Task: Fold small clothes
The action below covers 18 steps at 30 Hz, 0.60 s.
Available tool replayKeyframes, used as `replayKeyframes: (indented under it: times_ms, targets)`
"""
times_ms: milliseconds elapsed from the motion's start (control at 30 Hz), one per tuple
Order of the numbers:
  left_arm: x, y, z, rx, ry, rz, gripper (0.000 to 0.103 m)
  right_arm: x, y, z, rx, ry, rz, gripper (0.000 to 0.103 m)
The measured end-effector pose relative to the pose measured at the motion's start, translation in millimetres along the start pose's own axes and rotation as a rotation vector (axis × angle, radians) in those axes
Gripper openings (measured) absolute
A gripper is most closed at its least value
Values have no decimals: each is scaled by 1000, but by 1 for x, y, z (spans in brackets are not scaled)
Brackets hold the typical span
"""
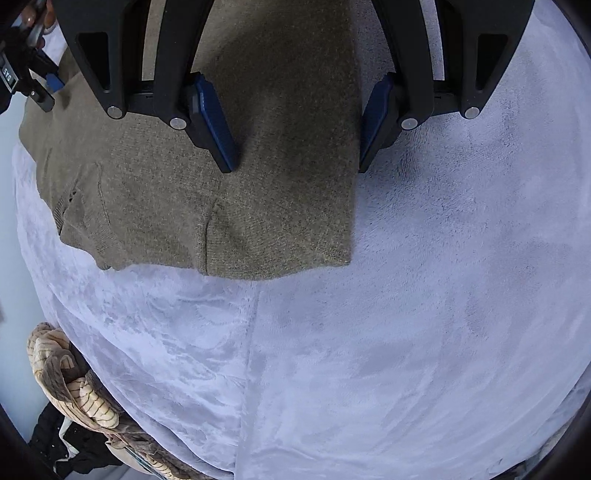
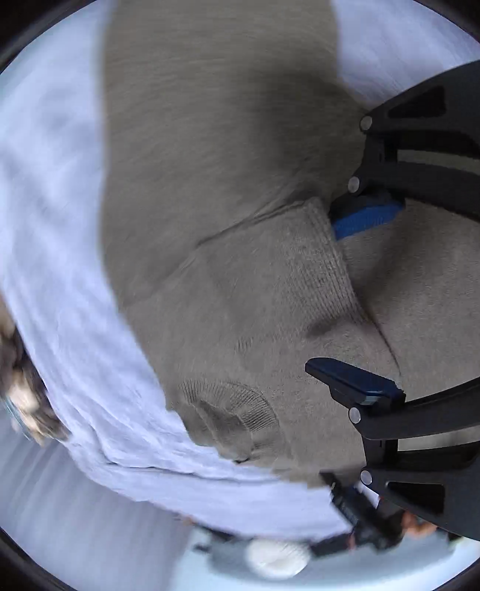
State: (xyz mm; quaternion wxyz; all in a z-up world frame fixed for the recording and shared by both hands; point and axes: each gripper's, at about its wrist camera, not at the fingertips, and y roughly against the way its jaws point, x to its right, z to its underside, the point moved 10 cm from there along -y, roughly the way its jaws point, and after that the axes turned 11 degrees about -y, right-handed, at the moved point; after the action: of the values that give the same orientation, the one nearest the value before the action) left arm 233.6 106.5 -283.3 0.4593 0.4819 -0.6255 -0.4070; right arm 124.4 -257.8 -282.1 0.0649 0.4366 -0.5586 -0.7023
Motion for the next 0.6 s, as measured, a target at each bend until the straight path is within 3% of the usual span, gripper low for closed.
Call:
replayKeyframes:
  times_ms: [33,67,100,133,167,267,367,433,533,600]
  targets:
    - [2,1,-1,11,-5,3,43,3,0,-3,2,-40,-24,69]
    - [5,3,-1,17,-17,7,15,6,1,-4,5,-75,-37,69]
    - [7,4,-2,14,-21,25,15,6,-1,-7,4,-101,-42,68]
    - [9,9,-4,30,-7,33,15,3,-1,-8,4,-102,-39,46]
    - [7,18,-7,60,2,42,15,-6,-2,-7,0,-73,-29,7]
    - [-3,41,-13,137,35,69,15,-54,16,-13,35,126,-58,8]
    - [-12,33,-11,117,26,62,15,-94,25,-19,84,273,-91,8]
    - [-12,20,-11,92,-2,35,15,-84,20,-29,91,243,-61,8]
    - [-12,14,-13,81,20,34,16,-38,1,-30,58,133,34,8]
    - [-21,23,-11,90,47,19,27,-10,-10,-28,9,72,71,12]
